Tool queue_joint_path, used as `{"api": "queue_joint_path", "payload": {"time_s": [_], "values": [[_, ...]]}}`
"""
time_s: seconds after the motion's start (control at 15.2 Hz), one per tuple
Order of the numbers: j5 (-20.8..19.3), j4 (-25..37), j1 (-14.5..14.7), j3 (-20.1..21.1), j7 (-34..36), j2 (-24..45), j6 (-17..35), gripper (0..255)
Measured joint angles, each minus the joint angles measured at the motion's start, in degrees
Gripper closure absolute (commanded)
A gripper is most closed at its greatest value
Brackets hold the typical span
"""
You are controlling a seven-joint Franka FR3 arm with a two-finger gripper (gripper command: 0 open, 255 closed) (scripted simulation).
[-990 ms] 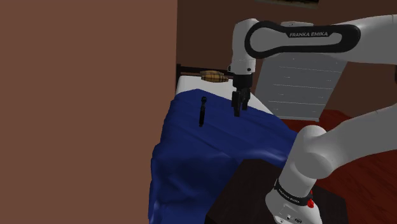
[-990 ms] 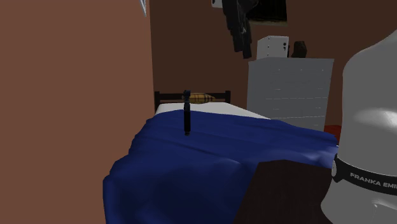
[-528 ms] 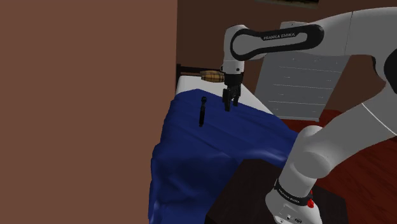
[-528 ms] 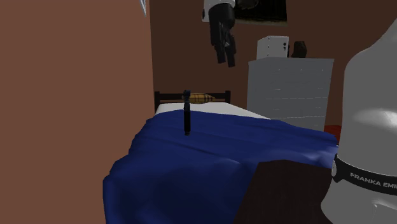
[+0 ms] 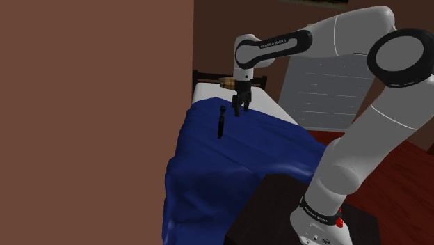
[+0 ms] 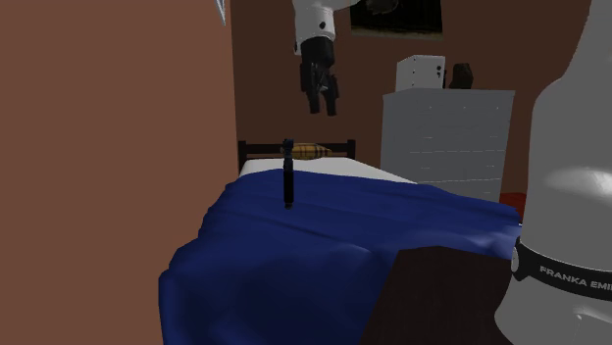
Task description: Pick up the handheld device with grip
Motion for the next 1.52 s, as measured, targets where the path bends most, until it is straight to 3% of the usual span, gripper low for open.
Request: {"api": "queue_joint_path", "payload": {"time_s": [0.73, 1.06, 1.32, 1.52], "values": [[2.67, 20.96, -3.19, -4.12, -7.58, 22.84, 3.47, 0], [4.87, 33.83, -5.66, -4.94, -10.57, 33.45, 1.82, 0], [7.0, 48.77, -8.58, -5.01, -12.56, 44.32, -1.76, 0], [7.42, 50.64, -9.18, -4.93, -12.9, 46.69, -1.16, 0]]}}
